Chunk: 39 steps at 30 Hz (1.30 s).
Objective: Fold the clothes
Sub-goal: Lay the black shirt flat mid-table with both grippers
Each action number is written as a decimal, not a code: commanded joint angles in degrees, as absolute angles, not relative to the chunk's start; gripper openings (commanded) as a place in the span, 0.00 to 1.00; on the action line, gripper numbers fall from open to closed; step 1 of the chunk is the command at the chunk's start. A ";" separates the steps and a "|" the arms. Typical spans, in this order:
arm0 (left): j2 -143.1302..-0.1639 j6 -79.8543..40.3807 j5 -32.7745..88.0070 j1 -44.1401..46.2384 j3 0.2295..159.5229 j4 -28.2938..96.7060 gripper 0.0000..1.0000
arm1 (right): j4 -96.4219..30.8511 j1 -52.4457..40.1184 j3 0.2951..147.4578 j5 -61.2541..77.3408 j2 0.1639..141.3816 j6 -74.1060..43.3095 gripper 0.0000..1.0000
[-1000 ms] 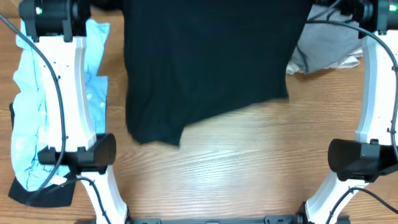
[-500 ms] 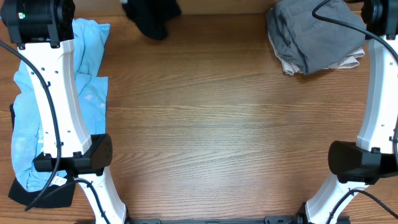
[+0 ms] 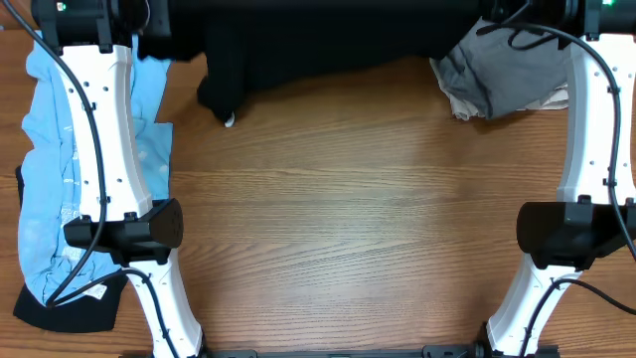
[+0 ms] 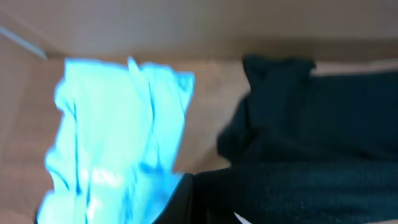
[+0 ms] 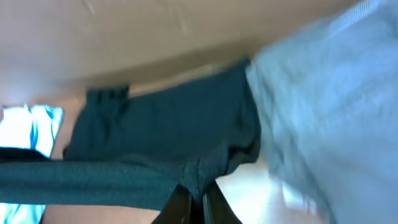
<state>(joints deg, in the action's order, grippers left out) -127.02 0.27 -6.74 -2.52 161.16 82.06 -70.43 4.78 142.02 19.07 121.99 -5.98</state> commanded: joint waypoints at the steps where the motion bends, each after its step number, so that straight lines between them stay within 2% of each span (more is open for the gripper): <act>1: -125.23 -3.25 -5.93 -5.23 161.80 88.29 0.04 | -75.50 6.44 142.93 14.26 119.35 -5.80 0.04; 4: -125.23 -3.44 -5.93 -5.23 161.80 96.23 0.04 | -80.95 6.44 142.91 14.24 118.76 -5.80 0.04; 10: -121.97 -3.42 -0.54 -5.10 155.83 96.82 0.04 | -92.58 6.44 142.91 12.53 117.71 -6.02 0.04; 13: -117.67 -3.42 -0.67 -4.86 147.87 96.82 0.04 | -97.08 6.44 142.78 12.14 117.08 -6.37 0.04; 18: -107.70 -4.78 -6.20 -4.93 128.97 96.82 0.04 | -97.06 6.37 137.64 11.09 112.38 -7.31 0.04; 21: -100.53 -6.55 -8.05 -5.45 118.58 96.40 0.04 | -97.06 6.39 129.86 10.02 107.13 -7.49 0.04; 31: -81.14 -6.76 1.32 -5.80 90.08 88.62 0.04 | -88.77 7.05 92.38 9.04 86.39 -9.04 0.04; 39: -73.01 -12.38 4.54 -5.82 70.91 82.87 0.04 | -91.44 10.00 80.49 8.51 78.02 -12.32 0.04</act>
<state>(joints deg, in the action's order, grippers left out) -76.53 -8.08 3.55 -5.04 75.37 84.64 -91.09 8.62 82.63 10.90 80.84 -10.52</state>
